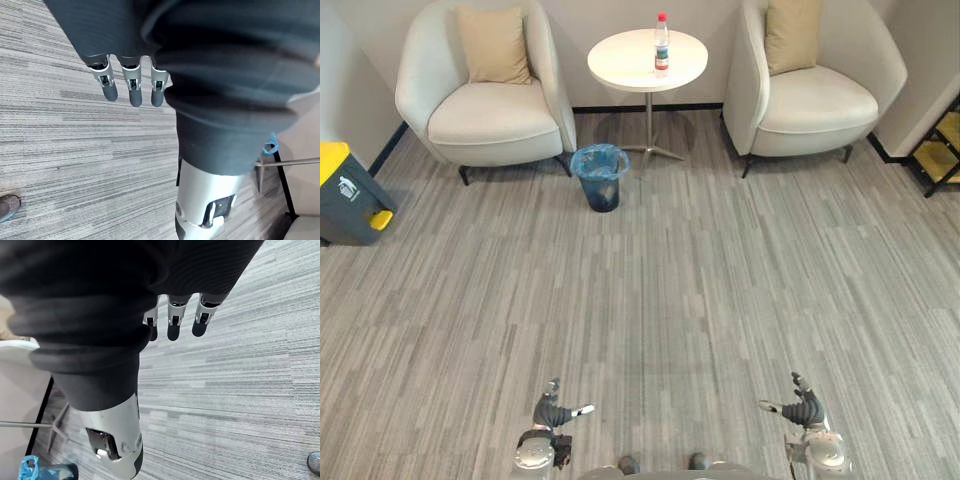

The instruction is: Gather rubbish on tea table into small bin, then transfer packed bag to large trash can.

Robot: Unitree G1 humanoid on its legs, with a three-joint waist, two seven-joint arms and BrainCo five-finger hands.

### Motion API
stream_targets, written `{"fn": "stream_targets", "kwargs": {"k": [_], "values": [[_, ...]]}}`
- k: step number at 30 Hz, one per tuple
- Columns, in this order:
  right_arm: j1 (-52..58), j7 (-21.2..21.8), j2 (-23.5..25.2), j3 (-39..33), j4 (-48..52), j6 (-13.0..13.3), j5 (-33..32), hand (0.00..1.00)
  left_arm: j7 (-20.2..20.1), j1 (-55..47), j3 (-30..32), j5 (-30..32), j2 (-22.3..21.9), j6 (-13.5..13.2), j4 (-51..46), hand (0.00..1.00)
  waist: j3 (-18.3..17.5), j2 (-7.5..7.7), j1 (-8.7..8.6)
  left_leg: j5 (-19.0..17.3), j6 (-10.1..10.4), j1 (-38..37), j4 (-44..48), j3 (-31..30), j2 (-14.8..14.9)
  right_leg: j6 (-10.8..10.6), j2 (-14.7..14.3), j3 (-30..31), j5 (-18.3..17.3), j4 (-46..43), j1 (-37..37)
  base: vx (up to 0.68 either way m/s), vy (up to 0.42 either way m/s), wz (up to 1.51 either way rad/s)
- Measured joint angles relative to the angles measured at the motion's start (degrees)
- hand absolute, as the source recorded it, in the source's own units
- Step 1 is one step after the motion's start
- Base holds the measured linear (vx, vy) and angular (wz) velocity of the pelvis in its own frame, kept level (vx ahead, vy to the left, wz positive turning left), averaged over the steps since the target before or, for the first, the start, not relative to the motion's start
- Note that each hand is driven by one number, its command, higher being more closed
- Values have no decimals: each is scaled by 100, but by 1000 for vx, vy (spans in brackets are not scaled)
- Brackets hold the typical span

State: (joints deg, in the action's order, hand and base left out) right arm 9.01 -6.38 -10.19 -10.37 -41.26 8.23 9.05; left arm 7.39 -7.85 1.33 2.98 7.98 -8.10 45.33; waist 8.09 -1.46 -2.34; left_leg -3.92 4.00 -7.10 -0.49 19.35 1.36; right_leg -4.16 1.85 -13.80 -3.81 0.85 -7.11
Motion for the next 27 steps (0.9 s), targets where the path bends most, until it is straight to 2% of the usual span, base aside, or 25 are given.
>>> {"fn": "stream_targets", "kwargs": {"k": [4,15,21,23,24,27], "values": [[33,30,-53,-56,1,0,-55,0,-2,-20,154,-4,1,4,0,0,22,-39,-2,-83,127,-149,69,102,57,-84,-13,-12,-63,-141,-84,47,-29,-7],[45,-4,-44,-334,0,0,-505,0,-100,-22,163,-20,0,21,-2,0,43,-64,-5,-86,122,-164,284,139,73,-50,42,-34,-84,-365,-66,50,-36,-3],[27,-39,0,-338,-2,-5,-728,0,-93,-18,158,-82,-1,37,-2,0,45,-60,-2,-88,116,-165,374,167,81,37,67,-30,-156,-483,-41,58,-54,-3],[-12,-108,29,-338,-3,-12,-806,0,-88,-20,158,-95,-1,39,-2,0,50,-57,0,-117,67,-137,452,213,100,50,67,-20,-176,-523,-7,54,-52,-12],[-78,-115,59,-338,-5,-15,-883,0,-84,-18,158,-124,0,39,-9,0,58,-58,3,-175,-29,-61,568,274,131,79,67,-10,-220,-629,81,63,-69,-21],[-265,-117,104,-333,-9,-39,-919,0,-80,27,148,-131,-15,41,-78,0,121,-42,1,-245,-137,161,815,407,163,27,113,17,-287,-866,351,48,-47,-21]]}}
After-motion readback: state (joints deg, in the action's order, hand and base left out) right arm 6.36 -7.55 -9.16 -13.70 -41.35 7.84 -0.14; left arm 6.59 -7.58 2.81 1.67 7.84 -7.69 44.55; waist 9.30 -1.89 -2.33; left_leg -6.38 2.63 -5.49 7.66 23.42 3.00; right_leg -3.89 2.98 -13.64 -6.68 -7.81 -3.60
